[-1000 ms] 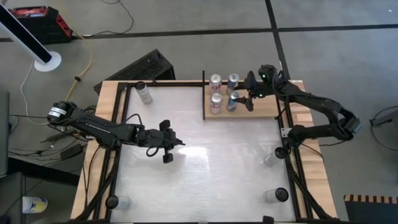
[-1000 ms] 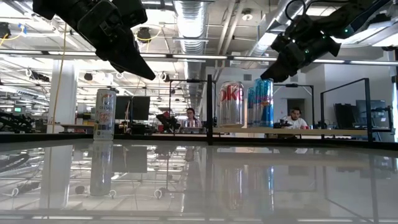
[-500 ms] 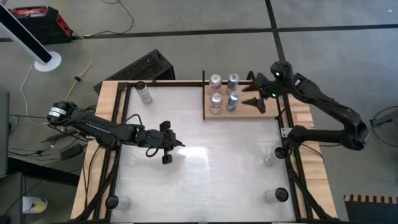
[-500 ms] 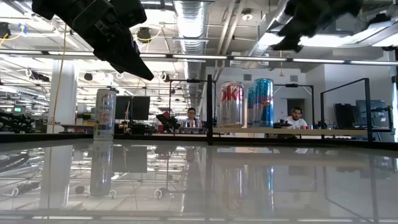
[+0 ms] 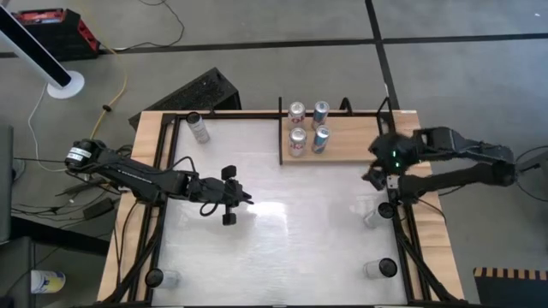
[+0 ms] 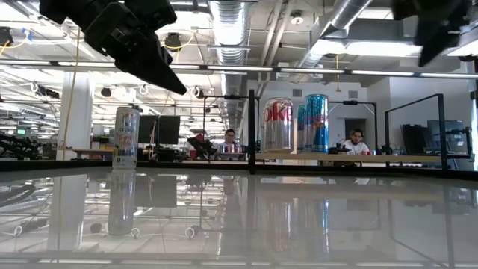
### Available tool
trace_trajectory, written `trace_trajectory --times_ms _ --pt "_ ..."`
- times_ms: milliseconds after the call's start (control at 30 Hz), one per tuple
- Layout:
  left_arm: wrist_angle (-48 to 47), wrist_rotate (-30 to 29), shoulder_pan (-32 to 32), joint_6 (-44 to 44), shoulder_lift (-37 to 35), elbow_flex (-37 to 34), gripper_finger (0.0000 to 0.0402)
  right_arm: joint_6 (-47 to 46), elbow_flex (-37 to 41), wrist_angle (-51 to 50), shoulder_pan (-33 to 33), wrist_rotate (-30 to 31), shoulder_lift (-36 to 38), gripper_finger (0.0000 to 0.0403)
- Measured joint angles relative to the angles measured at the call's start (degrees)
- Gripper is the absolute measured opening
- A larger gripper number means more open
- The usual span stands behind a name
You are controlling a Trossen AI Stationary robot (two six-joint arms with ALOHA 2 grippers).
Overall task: Place canned beverage on shelf
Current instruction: Put the bottom white-pink soda can on the shelf
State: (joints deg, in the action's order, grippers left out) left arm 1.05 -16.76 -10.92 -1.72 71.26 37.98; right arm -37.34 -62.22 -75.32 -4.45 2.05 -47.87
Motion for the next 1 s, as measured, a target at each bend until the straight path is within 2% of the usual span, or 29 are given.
trace_trajectory --times_ms 100,300,500,800,1000 --pt "-0.4 0.6 0.0 -0.3 0.0 0.0 0.0000 -10.9 0.0 -2.9 8.8 2.9 -0.2 0.0324" --pt "-0.5 1.4 0.0 -0.9 0.0 0.0 0.0000 -28.9 0.0 -2.0 26.6 5.1 -2.6 0.0324" --pt "0.5 1.2 0.0 -0.9 0.0 0.0 0.0000 -38.8 0.0 -1.2 40.2 5.8 -7.8 0.0324" --pt "6.5 1.1 0.0 -0.9 0.0 0.0 0.0000 -45.4 0.0 7.2 50.4 7.1 -15.7 0.0324" --pt "8.0 1.1 0.0 1.7 0.0 0.0 0.0000 -52.1 -0.6 11.5 53.5 1.2 -17.6 0.0324"
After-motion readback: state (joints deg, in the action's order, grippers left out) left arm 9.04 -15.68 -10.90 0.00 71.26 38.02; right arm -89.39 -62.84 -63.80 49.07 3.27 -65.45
